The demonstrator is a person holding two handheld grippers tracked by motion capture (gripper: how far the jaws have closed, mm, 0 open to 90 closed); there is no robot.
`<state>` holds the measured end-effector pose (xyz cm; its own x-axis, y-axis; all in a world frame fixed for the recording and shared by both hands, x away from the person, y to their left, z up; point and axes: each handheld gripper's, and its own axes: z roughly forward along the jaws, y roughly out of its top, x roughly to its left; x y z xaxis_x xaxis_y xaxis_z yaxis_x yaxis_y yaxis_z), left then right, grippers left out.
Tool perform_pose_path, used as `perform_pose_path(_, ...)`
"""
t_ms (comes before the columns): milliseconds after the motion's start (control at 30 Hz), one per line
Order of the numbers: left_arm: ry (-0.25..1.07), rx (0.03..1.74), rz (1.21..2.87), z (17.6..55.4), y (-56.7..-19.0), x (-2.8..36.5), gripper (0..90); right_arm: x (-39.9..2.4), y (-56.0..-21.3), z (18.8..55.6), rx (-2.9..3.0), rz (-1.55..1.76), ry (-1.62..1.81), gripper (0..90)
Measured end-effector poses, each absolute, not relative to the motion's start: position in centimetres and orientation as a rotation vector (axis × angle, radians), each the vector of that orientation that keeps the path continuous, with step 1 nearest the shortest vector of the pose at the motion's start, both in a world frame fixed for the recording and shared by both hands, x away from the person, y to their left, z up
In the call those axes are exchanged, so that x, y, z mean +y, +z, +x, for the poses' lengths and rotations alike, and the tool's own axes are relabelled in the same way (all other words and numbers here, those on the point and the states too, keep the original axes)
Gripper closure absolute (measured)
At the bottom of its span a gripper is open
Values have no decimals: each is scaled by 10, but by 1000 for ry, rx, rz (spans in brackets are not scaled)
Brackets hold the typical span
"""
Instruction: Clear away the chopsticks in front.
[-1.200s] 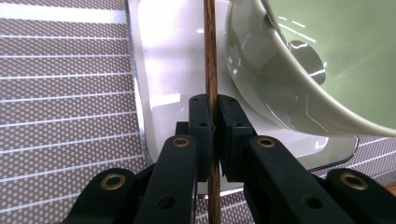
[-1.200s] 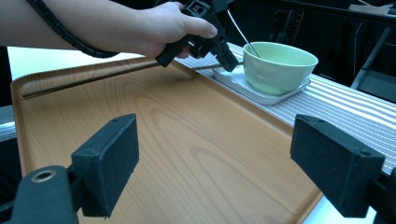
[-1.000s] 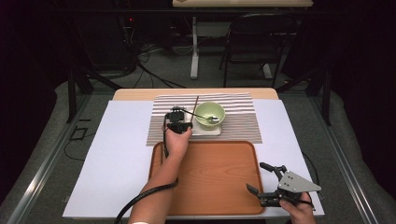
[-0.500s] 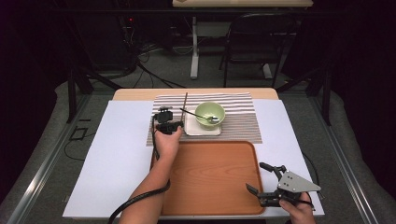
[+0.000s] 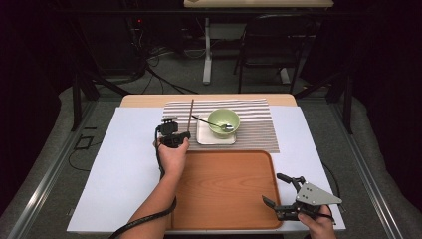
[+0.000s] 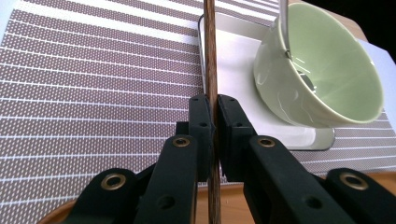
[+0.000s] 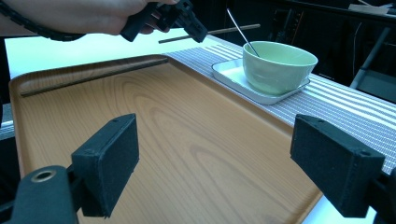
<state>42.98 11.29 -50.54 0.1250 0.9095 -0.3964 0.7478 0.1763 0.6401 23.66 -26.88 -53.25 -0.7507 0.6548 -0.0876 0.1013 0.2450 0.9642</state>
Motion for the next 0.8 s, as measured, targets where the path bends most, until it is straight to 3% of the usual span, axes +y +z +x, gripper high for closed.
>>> perform_pose_path(800,309,1661,1558,378,-502,150,853,-269,-533,237,2045,680,1516,149)
